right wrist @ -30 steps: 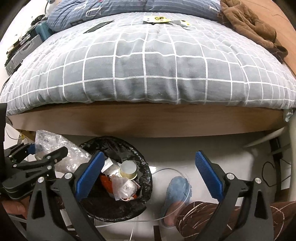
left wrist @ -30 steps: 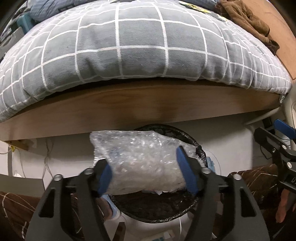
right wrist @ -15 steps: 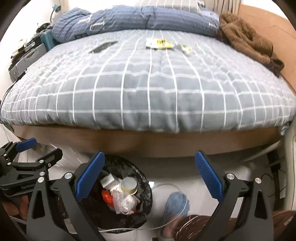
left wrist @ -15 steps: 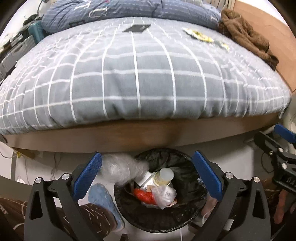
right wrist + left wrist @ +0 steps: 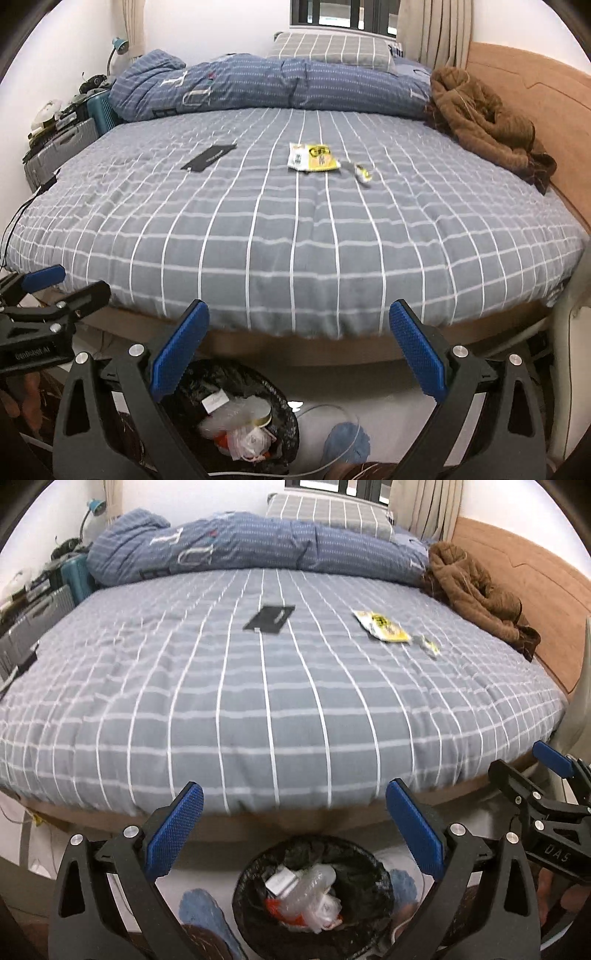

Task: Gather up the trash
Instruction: 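Raise both tools and move them toward the black packet and snack wrapper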

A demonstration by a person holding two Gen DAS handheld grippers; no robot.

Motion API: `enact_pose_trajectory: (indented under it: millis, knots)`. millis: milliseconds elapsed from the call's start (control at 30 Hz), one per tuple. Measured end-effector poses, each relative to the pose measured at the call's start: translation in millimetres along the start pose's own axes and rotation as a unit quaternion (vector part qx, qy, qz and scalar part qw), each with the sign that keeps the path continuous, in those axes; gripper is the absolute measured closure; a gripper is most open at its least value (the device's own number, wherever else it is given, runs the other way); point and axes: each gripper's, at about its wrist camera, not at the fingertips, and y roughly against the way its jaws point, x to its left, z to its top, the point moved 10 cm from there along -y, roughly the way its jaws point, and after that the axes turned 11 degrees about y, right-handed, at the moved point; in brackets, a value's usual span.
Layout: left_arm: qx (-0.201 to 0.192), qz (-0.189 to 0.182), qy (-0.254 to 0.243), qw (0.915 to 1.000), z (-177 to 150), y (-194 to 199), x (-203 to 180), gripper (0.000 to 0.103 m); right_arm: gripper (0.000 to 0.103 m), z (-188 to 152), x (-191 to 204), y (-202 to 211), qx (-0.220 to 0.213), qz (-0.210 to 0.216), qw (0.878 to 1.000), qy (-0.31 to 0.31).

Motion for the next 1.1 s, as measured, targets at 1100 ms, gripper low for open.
enact_pose_trajectory:
  millis: [1100]
  knots:
    - [-0.037,-0.006,0.006,0.9993,185,-85,-1,0.006,0.009,161,-43,-87,-0.052,-0.011,0.999,0.005]
